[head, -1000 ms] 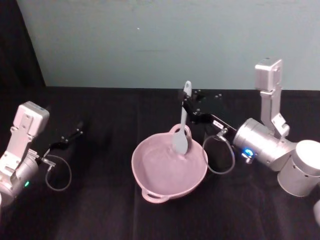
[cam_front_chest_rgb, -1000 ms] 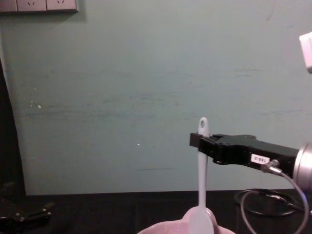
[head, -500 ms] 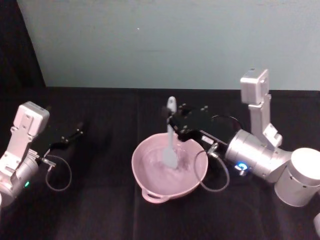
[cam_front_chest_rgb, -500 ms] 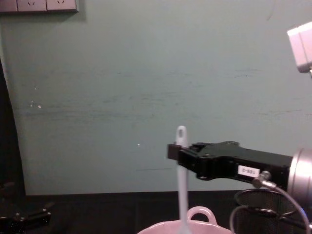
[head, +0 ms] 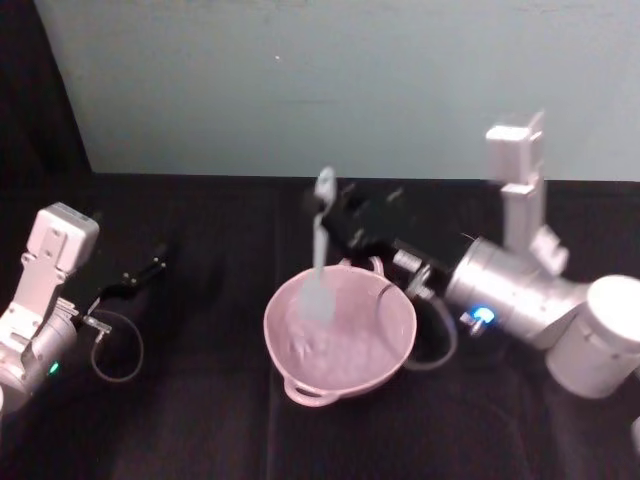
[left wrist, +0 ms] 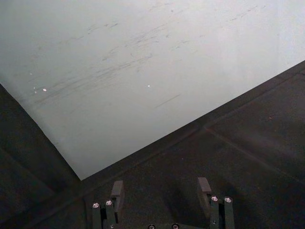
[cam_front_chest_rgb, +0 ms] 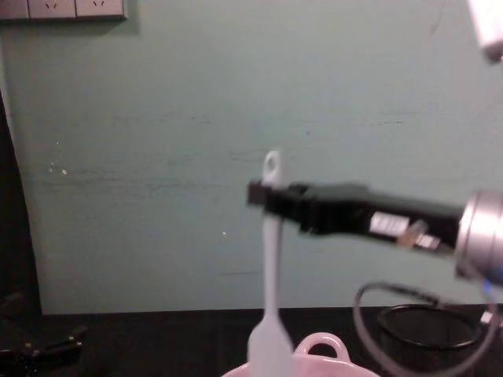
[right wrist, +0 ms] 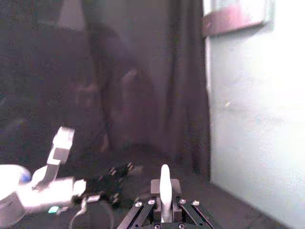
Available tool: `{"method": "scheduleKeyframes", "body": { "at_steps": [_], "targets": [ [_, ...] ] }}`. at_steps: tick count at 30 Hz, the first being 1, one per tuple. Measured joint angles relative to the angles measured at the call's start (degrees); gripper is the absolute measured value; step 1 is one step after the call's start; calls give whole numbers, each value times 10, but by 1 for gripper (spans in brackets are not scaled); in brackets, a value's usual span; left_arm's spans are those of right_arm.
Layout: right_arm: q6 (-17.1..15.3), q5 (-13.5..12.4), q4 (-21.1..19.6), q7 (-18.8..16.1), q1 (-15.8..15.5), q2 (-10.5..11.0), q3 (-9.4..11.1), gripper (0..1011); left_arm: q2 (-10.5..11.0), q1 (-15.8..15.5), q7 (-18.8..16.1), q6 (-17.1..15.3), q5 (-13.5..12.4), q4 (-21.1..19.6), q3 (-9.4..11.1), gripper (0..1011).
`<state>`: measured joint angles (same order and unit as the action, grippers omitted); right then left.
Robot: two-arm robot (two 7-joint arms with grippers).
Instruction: Use the one hand to pick up the spoon and stir the clear water in the bowl.
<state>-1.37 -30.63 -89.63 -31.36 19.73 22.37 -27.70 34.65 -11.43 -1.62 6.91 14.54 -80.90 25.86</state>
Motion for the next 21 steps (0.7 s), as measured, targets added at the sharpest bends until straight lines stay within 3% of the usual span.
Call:
{"method": "scheduleKeyframes", "body": {
  "at_steps": [4,7,11,16,21],
  "targets": [
    [-5,-26,-15,6,6,15,29,121,0,0,0,0,0,0,0,1005],
    [-14,-49,-25,15,15,37,60,121,0,0,0,0,0,0,0,1005],
    [-27,-69,-23,22,25,61,87,121,0,0,0,0,0,0,0,1005],
    [-50,-99,4,22,38,86,106,121,0,0,0,0,0,0,0,1005],
    [-60,-123,33,15,42,95,111,121,0,0,0,0,0,0,0,1005]
  ]
}}
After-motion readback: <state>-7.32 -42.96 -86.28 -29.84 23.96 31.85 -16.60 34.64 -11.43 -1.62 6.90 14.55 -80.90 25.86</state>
